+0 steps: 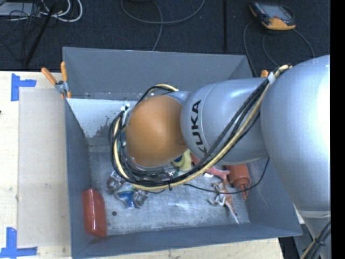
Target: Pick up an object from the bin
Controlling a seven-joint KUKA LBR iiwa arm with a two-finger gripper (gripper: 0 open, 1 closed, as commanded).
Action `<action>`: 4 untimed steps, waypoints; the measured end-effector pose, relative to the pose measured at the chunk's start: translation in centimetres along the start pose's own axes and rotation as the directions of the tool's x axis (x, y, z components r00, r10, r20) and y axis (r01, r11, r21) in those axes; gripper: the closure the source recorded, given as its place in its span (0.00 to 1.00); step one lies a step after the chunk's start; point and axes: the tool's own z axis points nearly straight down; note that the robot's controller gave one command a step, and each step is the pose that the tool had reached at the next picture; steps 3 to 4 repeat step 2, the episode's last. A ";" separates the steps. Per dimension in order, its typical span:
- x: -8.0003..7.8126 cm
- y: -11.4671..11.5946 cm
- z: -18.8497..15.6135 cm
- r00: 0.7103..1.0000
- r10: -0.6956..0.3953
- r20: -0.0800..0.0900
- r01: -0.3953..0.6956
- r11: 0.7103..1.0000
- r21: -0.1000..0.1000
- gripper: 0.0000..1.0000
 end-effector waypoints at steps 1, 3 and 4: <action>0.3 0.1 -1.8 1.000 0.001 -0.007 -0.001 1.000 -0.003 1.00; 0.1 -0.1 -3.6 1.000 0.003 -0.003 -0.003 1.000 0.003 1.00; 0.1 -0.1 -3.6 1.000 0.003 -0.003 -0.003 1.000 0.003 1.00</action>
Offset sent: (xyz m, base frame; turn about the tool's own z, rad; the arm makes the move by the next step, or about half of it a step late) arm 0.0001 0.0000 0.0397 0.0000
